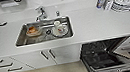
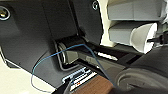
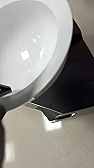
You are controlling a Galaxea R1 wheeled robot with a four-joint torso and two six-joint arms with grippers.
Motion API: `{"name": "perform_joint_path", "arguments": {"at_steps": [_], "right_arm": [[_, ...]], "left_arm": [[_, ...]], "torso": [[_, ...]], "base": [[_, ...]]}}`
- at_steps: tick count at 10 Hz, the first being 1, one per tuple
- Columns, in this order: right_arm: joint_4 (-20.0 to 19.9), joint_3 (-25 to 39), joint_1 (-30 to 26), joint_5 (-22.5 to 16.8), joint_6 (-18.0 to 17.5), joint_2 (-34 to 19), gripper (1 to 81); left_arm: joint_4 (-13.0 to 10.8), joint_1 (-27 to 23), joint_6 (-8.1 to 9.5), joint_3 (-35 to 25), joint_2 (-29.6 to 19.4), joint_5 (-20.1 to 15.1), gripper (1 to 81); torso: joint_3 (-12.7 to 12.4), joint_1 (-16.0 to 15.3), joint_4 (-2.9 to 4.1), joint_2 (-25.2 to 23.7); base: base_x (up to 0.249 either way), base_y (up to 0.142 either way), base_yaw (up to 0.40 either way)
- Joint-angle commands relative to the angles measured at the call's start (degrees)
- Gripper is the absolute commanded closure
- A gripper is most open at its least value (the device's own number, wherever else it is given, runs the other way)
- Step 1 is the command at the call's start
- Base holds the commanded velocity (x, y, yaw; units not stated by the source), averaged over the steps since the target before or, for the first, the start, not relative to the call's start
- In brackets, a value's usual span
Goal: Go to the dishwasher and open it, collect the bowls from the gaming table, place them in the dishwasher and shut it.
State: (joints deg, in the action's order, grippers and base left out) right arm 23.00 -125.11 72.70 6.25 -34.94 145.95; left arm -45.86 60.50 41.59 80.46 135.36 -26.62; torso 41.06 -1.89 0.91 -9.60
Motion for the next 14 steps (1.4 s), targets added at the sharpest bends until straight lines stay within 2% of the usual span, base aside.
{"name": "perform_joint_path", "arguments": {"at_steps": [1,3,4,7,8,9,11,14], "right_arm": [[0.0,10.2,-5.2,-3.0,-4.4,-11.0,81.1],[-0.1,13.2,-8.1,-3.1,-5.7,-13.9,81.1],[-0.2,14.8,-10.0,-3.3,-6.6,-15.4,81.1],[-0.1,23.2,-17.1,-4.0,-9.5,-21.6,81.1],[-0.1,26.8,-19.6,-4.1,-11.0,-24.3,81.1],[-0.1,29.7,-22.0,-4.3,-11.6,-26.6,81.1],[-0.1,34.6,-27.7,-6.7,-13.0,-30.4,81.1],[-0.1,40.3,-36.5,-10.5,-14.6,-33.3,81.1]], "left_arm": [[-3.1,5.7,-3.71,5.6,-1.8,9.3,1.0],[-3.1,9.3,-5.21,11.7,0.4,13.7,1.0],[-3.1,10.9,-6.26,14.8,1.9,14.4,1.0],[-3.1,15.1,-7.58,22.9,6.6,18.4,1.0],[-3.1,16.1,-7.84,25.0,8.4,18.5,1.0],[-3.1,16.9,-8.81,26.1,9.8,18.5,1.0],[-3.1,18.5,-10.13,28.5,12.1,18.5,1.0],[-3.1,20.6,-11.71,31.9,15.5,18.5,1.0]], "torso": [[0.0,0.0,0.00,0.0],[0.0,0.0,0.00,0.0],[0.0,0.0,0.00,0.0],[0.0,0.0,0.00,0.0],[0.0,0.0,0.00,0.0],[0.0,0.0,0.00,0.0],[0.0,0.0,0.00,0.0],[0.0,0.0,0.00,0.0]], "base": [[0.000,0.000,0.000],[0.000,0.000,0.000],[0.000,0.000,0.000],[0.000,0.000,0.000],[0.000,0.000,0.000],[0.000,0.000,0.000],[0.000,0.000,0.000],[0.000,0.000,0.000]]}}
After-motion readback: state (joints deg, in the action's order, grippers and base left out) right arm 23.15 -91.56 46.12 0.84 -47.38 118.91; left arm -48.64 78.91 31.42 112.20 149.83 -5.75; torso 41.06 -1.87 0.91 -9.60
